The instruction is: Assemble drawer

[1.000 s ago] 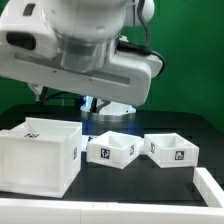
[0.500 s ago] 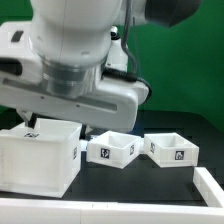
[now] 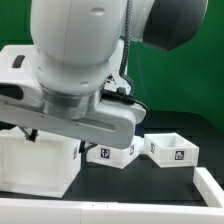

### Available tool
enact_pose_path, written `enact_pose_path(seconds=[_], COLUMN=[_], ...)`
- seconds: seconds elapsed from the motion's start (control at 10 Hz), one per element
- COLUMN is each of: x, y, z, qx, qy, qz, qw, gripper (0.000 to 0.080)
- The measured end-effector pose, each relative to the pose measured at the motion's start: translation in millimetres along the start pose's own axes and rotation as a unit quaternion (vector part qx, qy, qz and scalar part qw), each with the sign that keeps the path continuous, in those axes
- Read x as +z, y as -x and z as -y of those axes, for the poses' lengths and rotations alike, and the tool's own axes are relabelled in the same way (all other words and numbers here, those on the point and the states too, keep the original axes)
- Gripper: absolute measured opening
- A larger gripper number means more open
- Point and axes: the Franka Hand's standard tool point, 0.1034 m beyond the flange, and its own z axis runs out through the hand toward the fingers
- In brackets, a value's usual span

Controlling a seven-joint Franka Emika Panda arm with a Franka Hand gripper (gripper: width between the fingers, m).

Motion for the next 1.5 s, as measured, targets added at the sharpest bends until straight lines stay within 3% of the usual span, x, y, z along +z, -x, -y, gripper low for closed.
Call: enact_pose_path(seconds=[0.2, 0.4, 0.5, 0.7, 0.9, 1.0, 1.1, 1.2, 1.3, 1.5], x=[2.8, 16.4, 19.6, 27.8, 35.5, 34.1, 33.7, 39.8, 45.3, 45.8], y=[-0.6, -8.1, -9.6, -10.0, 8.1, 6.9, 25.1, 54.9, 51.0, 58.0], z=[-0.1, 1.8, 5.9, 8.6, 3.8, 3.2, 4.6, 6.7, 1.4, 4.0], qx=[0.0, 0.008, 0.014, 0.037, 0.045, 0.045, 0.036, 0.035, 0.044, 0.043], qy=[-0.001, -0.006, -0.01, -0.032, -0.038, -0.037, -0.036, -0.039, -0.03, -0.027], qz=[0.002, 0.011, 0.012, 0.02, 0.081, 0.08, 0.107, 0.175, 0.2, 0.211], qw=[1.0, 1.0, 1.0, 0.999, 0.995, 0.995, 0.993, 0.983, 0.978, 0.976], gripper=[0.0649, 0.0649, 0.0649, 0.0649, 0.0649, 0.0649, 0.0649, 0.0649, 0.0649, 0.0649])
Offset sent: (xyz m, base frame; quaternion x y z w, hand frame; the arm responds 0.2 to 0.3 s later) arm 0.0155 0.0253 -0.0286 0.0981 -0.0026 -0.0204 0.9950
